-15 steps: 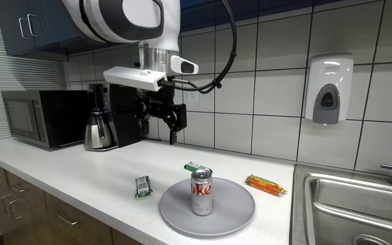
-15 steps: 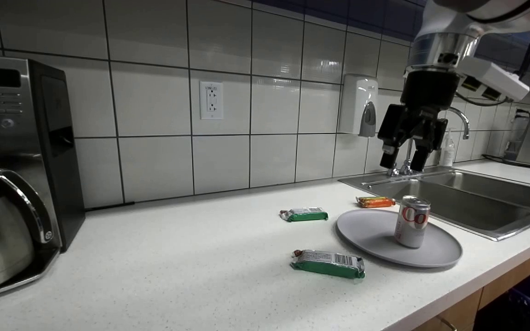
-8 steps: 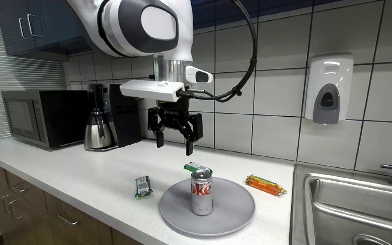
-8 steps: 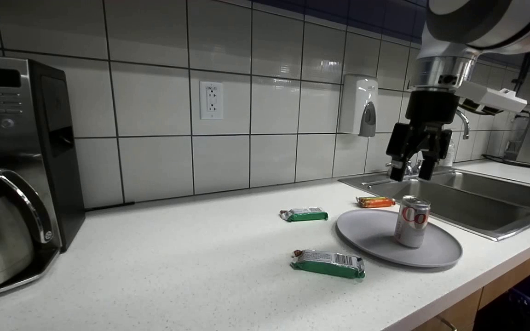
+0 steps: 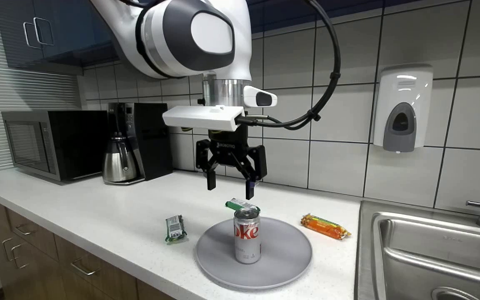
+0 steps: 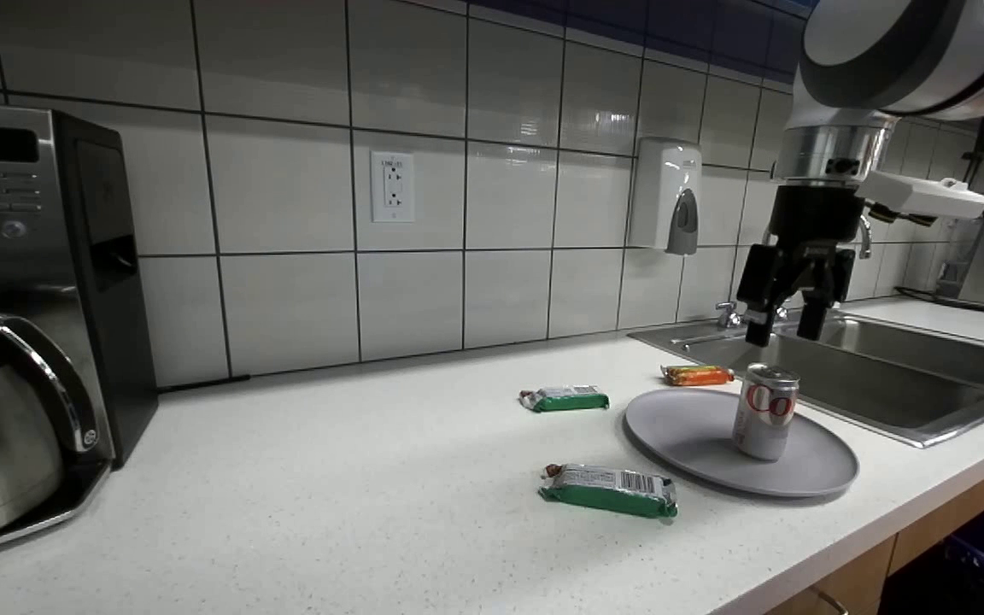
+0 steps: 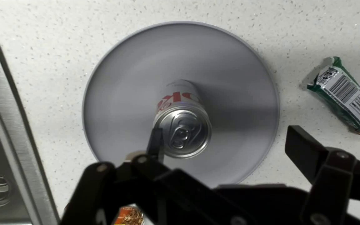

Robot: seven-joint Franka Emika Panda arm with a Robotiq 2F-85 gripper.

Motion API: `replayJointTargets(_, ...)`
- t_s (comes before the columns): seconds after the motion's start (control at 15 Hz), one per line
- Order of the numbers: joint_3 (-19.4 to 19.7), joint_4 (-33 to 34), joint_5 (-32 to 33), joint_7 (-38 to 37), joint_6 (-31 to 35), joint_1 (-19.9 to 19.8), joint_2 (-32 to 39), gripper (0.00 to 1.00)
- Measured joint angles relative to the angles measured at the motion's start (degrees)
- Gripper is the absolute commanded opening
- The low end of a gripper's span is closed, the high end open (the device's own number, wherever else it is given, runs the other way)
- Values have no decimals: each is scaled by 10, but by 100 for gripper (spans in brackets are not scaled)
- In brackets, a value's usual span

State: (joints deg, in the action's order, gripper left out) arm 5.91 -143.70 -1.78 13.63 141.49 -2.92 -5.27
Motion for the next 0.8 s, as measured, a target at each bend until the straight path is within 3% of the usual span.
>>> replayJointTargets(0.8, 3, 8, 36, -33, 21, -11, 45, 100)
